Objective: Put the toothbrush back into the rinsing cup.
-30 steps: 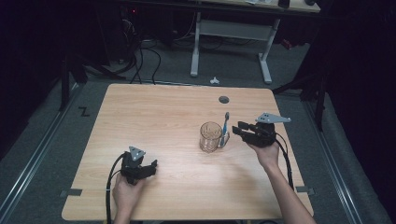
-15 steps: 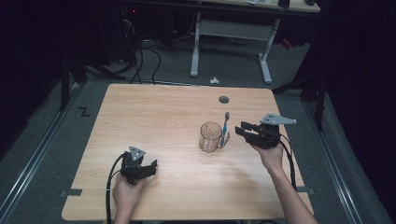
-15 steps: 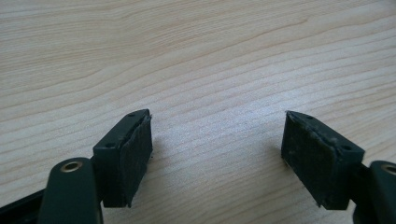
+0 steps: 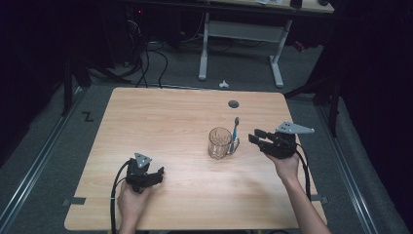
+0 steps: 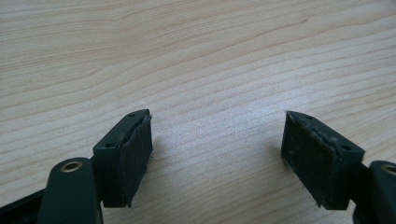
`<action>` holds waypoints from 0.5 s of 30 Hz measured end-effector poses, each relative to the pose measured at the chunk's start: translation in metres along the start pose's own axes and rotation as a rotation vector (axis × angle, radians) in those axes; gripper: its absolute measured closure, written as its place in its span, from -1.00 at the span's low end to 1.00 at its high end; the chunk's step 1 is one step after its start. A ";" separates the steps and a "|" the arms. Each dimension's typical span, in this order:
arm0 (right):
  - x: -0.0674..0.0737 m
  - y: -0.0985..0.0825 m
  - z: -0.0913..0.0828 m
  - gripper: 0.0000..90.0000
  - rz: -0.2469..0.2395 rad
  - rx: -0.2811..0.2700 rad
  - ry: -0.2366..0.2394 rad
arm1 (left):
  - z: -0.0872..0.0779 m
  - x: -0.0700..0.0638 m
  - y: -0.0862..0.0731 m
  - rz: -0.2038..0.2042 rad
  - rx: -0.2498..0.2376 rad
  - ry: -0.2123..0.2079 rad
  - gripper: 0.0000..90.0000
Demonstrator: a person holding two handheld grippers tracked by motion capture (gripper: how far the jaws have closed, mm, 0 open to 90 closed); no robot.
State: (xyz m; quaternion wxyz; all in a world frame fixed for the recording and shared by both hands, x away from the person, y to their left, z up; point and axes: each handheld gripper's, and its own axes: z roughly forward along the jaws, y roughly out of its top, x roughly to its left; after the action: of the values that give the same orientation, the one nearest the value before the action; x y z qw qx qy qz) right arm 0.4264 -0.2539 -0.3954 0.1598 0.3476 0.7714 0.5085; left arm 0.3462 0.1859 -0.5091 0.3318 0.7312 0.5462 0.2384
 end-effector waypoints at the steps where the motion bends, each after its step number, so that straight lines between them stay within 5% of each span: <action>1: 0.000 -0.001 -0.001 0.34 0.002 0.000 -0.001 | 0.000 0.000 0.000 0.000 0.000 0.000 -0.44; 15: -0.003 -0.003 -0.008 0.34 0.008 -0.006 -0.007 | 0.000 0.000 0.000 0.000 0.000 0.000 -0.44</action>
State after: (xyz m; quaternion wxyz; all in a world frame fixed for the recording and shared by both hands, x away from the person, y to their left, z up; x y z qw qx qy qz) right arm 0.4220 -0.2620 -0.3950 0.1615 0.3520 0.7678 0.5104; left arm 0.3462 0.1859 -0.5091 0.3319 0.7311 0.5463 0.2383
